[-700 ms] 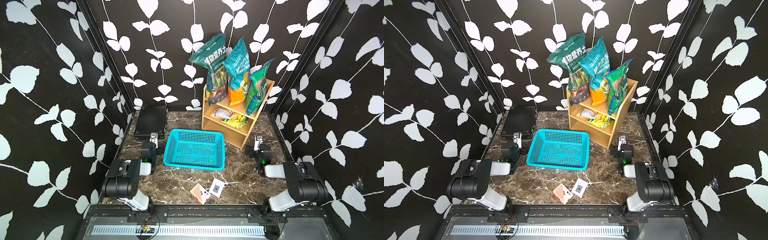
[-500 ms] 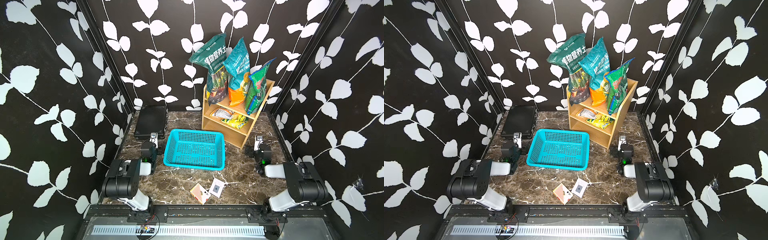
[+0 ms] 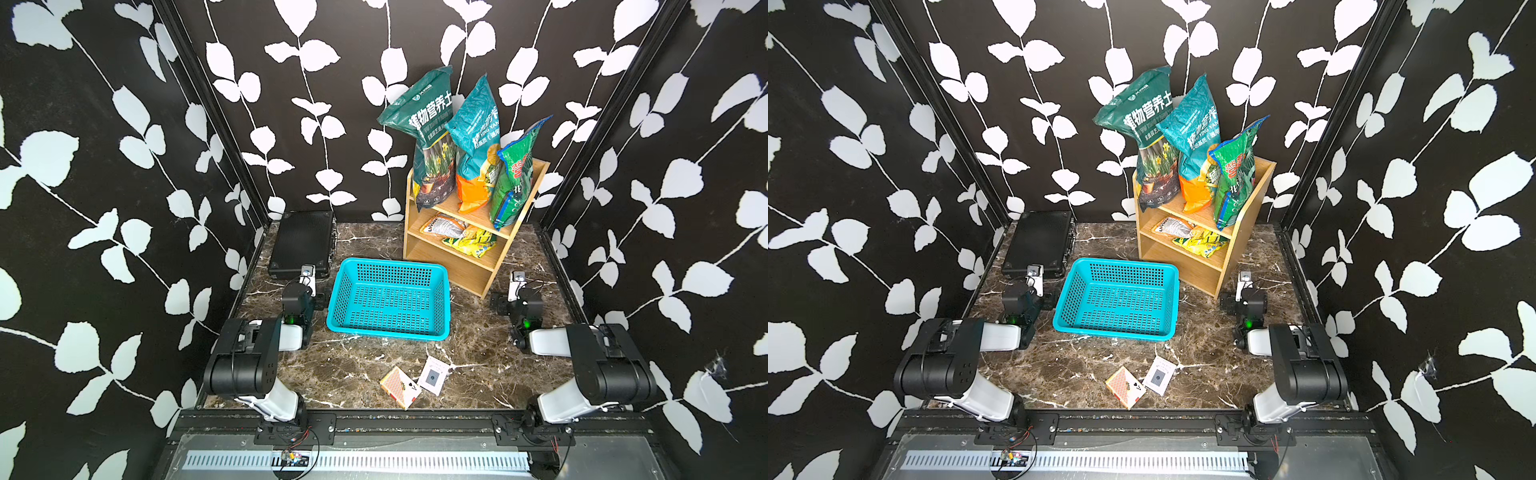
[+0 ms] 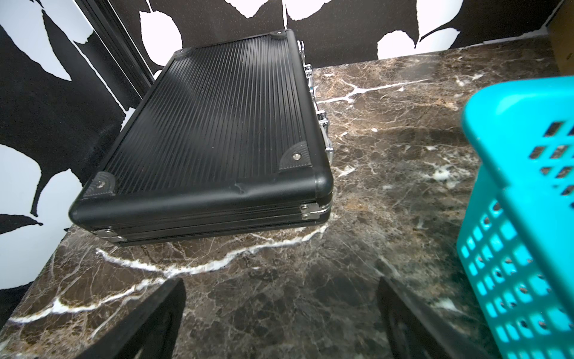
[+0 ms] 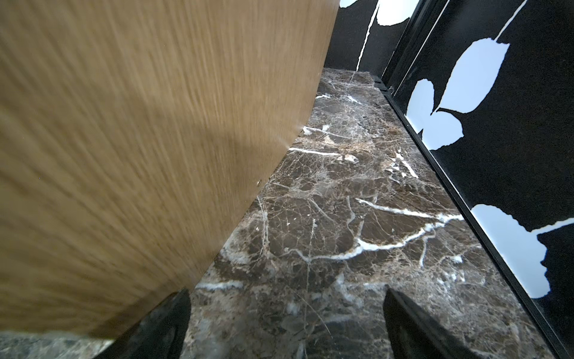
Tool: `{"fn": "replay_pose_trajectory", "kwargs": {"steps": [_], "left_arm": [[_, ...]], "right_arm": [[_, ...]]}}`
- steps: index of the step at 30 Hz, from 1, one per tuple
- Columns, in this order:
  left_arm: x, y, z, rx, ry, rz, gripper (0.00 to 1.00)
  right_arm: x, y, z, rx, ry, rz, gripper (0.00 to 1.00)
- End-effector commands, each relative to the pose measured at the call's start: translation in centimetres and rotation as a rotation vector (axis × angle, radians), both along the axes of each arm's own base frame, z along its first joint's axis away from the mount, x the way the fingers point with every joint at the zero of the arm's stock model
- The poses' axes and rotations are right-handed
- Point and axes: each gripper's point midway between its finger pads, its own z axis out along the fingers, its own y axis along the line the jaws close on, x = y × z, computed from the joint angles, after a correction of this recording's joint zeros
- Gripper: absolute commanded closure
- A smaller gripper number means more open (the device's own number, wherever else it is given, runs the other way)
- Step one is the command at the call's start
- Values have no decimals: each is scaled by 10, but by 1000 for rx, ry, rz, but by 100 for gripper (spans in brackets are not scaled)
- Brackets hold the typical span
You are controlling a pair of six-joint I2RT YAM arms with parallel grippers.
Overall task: Take down the fertilizer bag from the shelf
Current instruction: Pick up the fertilizer bag from the shelf.
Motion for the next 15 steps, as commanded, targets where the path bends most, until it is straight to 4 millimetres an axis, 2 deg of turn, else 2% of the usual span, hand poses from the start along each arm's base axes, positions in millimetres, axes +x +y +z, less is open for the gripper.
{"fn": "replay_pose_trajectory", "kwargs": {"steps": [1, 3, 4, 6, 9, 11, 13, 15], "left_arm": [[4, -2, 10, 1, -21, -17, 1], [4, -2, 9, 2, -18, -17, 1], [3, -2, 9, 2, -18, -18, 1], [5, -2, 16, 7, -44, -17, 1], [7, 1, 29, 25, 58, -2, 1], [-5, 16, 33, 73, 105, 66, 1], [-19, 21, 46, 58, 24, 100, 1], [-37, 22, 75, 20, -115, 115, 1]], "right_arm": [[9, 0, 19, -1, -57, 2, 1], [9, 0, 20, -1, -63, 3, 1], [11, 3, 27, -4, -81, 15, 1], [6, 9, 36, -44, 23, 14, 1], [-5, -15, 71, -110, 146, -196, 1], [-12, -16, 76, -95, 131, -209, 1], [-15, -10, 86, -42, 68, -185, 1], [-21, -6, 97, -22, 56, -166, 1]]}}
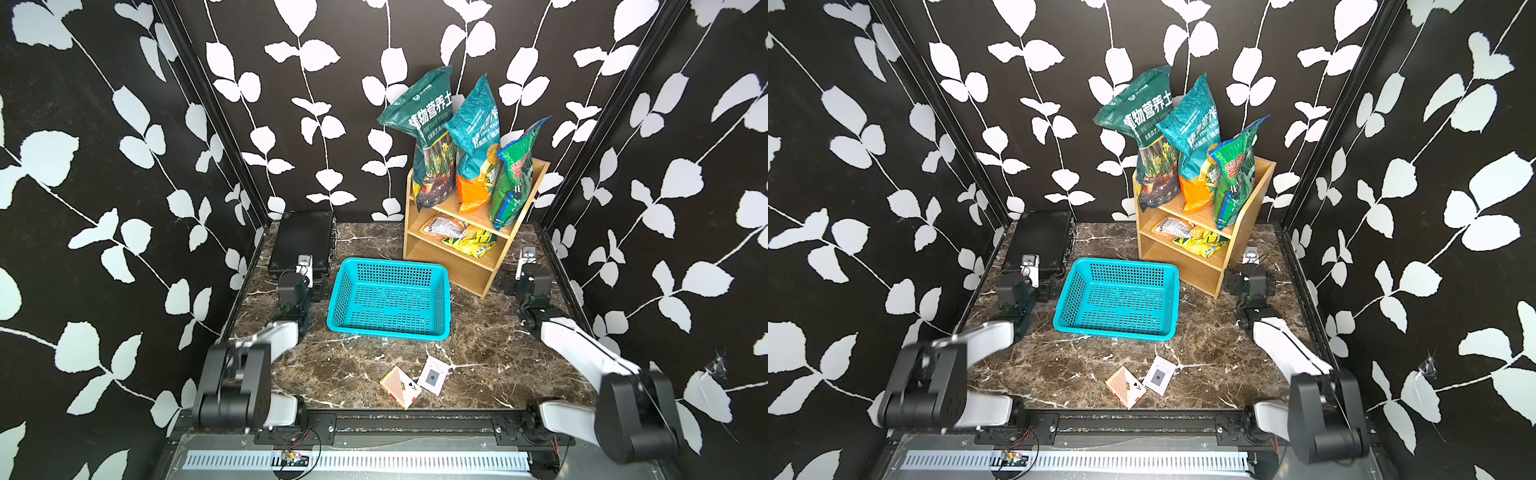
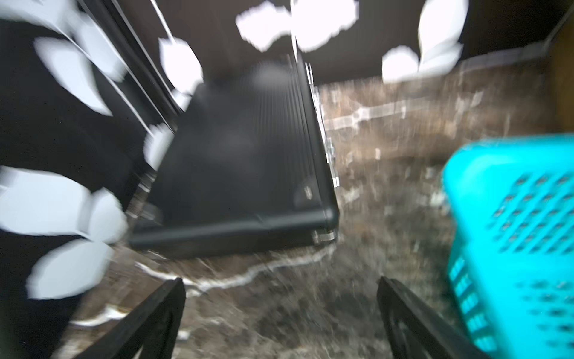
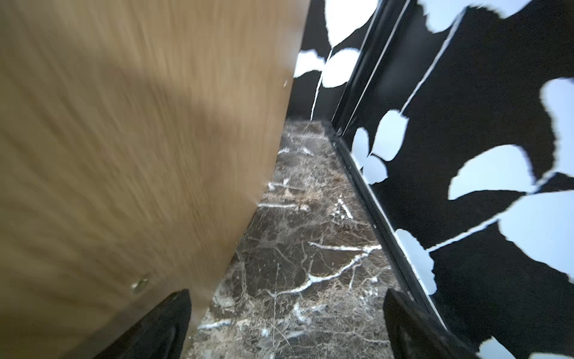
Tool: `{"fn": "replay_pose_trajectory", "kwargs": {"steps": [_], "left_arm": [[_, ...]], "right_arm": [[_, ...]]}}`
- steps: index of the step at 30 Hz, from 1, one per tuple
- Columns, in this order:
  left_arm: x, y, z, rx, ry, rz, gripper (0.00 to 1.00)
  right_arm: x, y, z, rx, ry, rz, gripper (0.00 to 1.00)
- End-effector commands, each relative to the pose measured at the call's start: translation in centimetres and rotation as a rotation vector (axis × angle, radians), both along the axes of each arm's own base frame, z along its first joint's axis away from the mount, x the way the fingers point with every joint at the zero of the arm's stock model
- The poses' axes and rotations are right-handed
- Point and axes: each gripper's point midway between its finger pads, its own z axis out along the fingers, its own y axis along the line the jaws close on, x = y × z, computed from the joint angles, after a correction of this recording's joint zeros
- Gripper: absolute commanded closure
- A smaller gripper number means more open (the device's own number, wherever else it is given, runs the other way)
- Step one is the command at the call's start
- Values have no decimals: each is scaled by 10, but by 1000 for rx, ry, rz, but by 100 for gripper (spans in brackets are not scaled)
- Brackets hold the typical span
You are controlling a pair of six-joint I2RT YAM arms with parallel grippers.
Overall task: Take down the fertilizer bag from the shelf
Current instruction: Pick up the fertilizer bag from the shelf.
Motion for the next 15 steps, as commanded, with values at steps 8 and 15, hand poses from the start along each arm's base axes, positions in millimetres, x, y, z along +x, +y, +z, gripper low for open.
{"fn": "replay_pose_trajectory", "kwargs": {"steps": [8, 15], "left_arm": [[-127, 107, 57, -238, -271, 741, 1], [-84, 48, 83, -223, -194, 330, 1]], "right_arm": [[-50, -31, 15, 110, 72, -242, 1], [-49, -19, 22, 249, 56, -196, 1]]}}
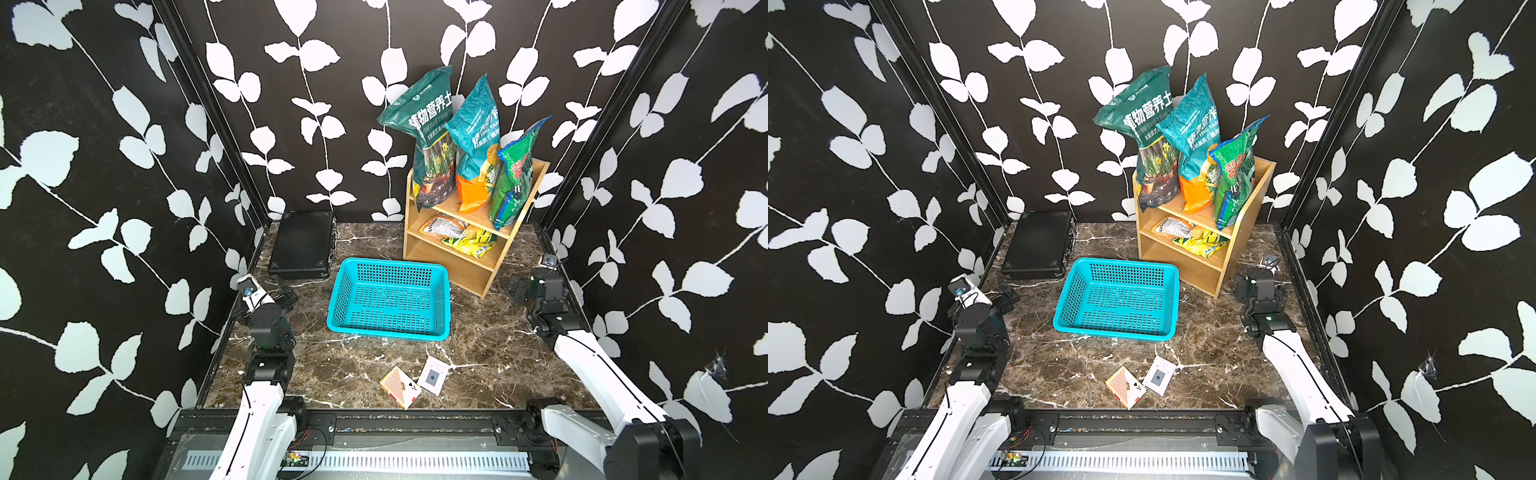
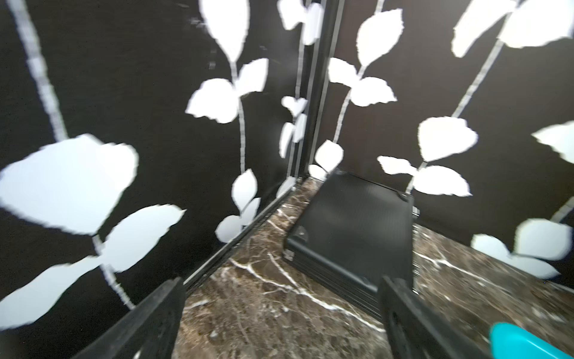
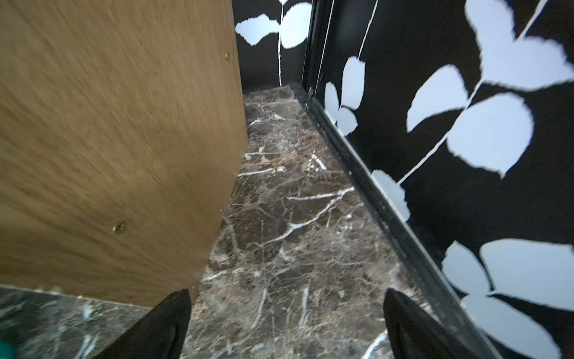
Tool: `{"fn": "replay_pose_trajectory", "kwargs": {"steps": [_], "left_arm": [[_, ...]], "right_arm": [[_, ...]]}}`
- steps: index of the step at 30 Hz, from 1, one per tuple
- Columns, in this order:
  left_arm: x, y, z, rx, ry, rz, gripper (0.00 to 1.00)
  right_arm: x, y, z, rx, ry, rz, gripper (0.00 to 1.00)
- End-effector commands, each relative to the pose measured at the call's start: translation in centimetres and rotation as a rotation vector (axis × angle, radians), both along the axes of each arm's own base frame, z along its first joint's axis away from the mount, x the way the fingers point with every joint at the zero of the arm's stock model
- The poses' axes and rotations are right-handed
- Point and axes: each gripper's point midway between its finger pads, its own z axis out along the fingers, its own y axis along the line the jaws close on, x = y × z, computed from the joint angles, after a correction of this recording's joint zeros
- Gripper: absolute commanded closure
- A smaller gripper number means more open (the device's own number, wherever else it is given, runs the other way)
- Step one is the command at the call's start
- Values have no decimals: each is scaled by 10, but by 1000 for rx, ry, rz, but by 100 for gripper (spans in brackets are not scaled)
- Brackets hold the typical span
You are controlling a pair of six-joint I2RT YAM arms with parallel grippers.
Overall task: Take down the fertilizer bag from the shelf
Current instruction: Pick up the fertilizer bag from the shelf.
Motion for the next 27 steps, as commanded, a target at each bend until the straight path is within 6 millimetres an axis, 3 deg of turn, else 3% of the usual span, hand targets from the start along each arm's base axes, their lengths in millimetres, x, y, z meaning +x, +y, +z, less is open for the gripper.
{"fn": "replay_pose_trajectory", "kwargs": {"steps": [1, 6, 8, 10, 12, 14, 17, 20, 22, 27], "left_arm": [[13, -22, -8, -3, 74, -133, 1], [16, -28, 1, -88, 131, -158, 1], [0, -9, -3, -244, 156, 6, 1], [-14, -9, -6, -407, 159, 59, 1], [-8, -33, 24, -480, 111, -94, 1], [-9, -49, 64, -474, 90, -201, 1], [-27, -50, 128, -395, 116, -234, 1], [-45, -51, 172, -290, 114, -268, 1], [-54, -59, 186, -223, 97, -337, 1], [-83, -91, 190, -142, 56, -548, 1]], "right_arm": [[-7, -3, 28, 61, -55, -44, 1], [-52, -19, 74, 103, -299, -121, 1], [-67, -11, 101, 155, -432, -58, 1], [-79, 4, 134, 190, -572, 54, 1], [-89, 17, 163, 226, -671, 142, 1], [-96, 15, 184, 253, -683, 126, 1], [-102, 12, 216, 281, -657, 97, 1], [-101, 45, 260, 256, -641, 310, 1], [-96, 68, 280, 262, -609, 441, 1], [-77, 77, 316, 276, -503, 463, 1]]}}
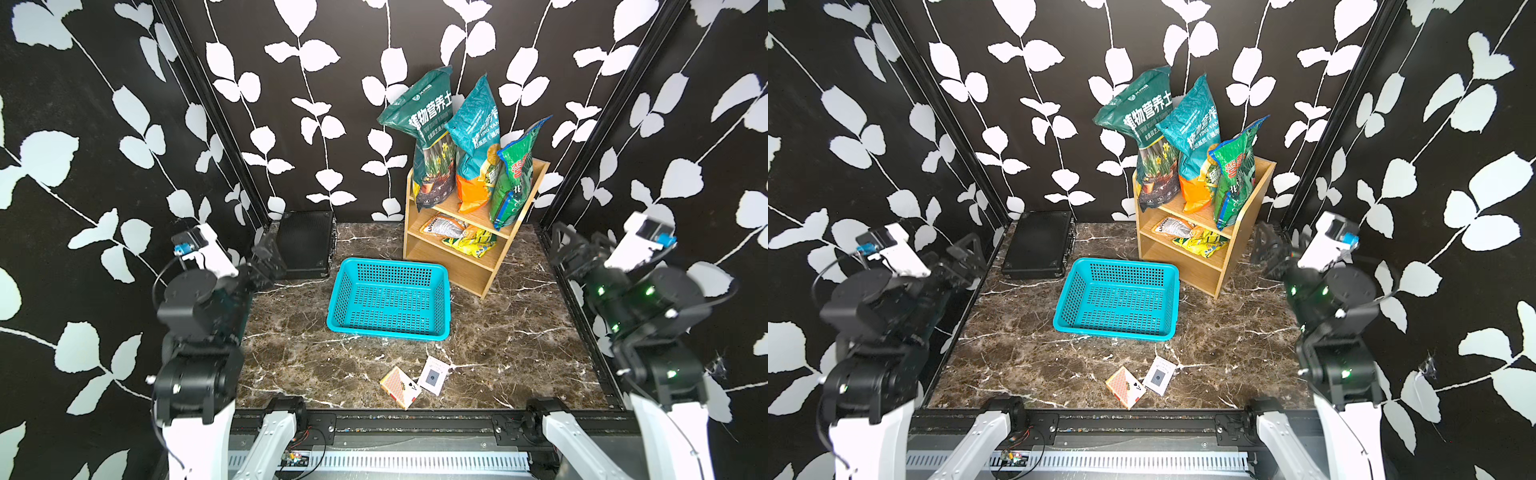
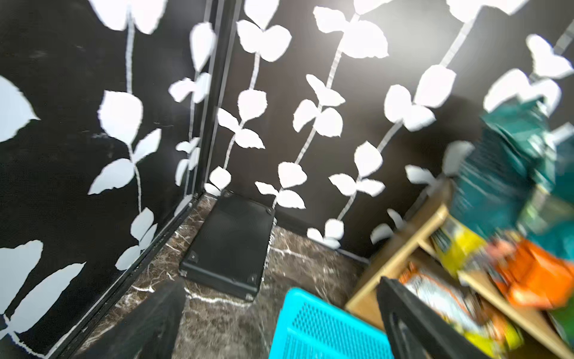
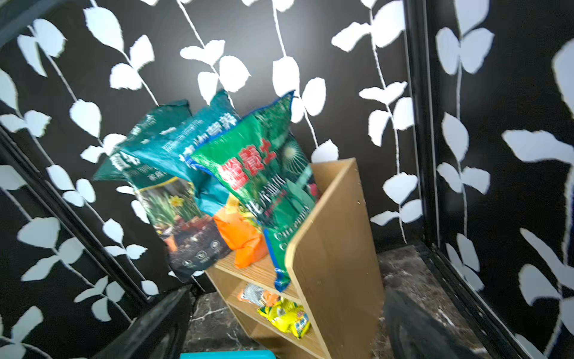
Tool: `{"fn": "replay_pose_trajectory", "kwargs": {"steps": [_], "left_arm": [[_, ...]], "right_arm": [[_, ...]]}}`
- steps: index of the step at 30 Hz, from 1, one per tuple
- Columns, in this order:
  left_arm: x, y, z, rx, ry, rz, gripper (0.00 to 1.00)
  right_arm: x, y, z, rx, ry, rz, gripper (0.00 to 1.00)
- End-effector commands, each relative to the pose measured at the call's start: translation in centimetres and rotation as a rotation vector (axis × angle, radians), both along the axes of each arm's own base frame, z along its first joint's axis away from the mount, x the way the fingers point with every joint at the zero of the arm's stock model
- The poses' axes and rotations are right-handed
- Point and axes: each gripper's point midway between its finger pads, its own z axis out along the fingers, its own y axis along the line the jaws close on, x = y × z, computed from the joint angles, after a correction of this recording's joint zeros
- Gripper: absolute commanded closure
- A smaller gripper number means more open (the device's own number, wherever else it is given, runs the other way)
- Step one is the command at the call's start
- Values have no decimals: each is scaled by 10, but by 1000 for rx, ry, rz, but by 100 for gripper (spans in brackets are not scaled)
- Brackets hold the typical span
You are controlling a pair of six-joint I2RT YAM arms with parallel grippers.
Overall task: Take down the fertilizer bag from the shelf
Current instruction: Pick up the fertilizer bag from the shelf.
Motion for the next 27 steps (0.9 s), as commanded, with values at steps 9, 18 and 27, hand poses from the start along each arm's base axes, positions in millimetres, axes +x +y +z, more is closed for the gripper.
{"fn": "replay_pose_trajectory", "kwargs": {"steps": [9, 18, 27], "left_arm": [[14, -44, -57, 58, 216, -274, 1], [45, -73, -92, -47, 398, -449, 1], [44, -74, -89, -55, 387, -455, 1]], "right_arm": [[55, 38, 7, -189, 258, 114, 1], [85, 44, -4, -283, 337, 75, 1], [130, 54, 0, -431, 331, -31, 1]]}}
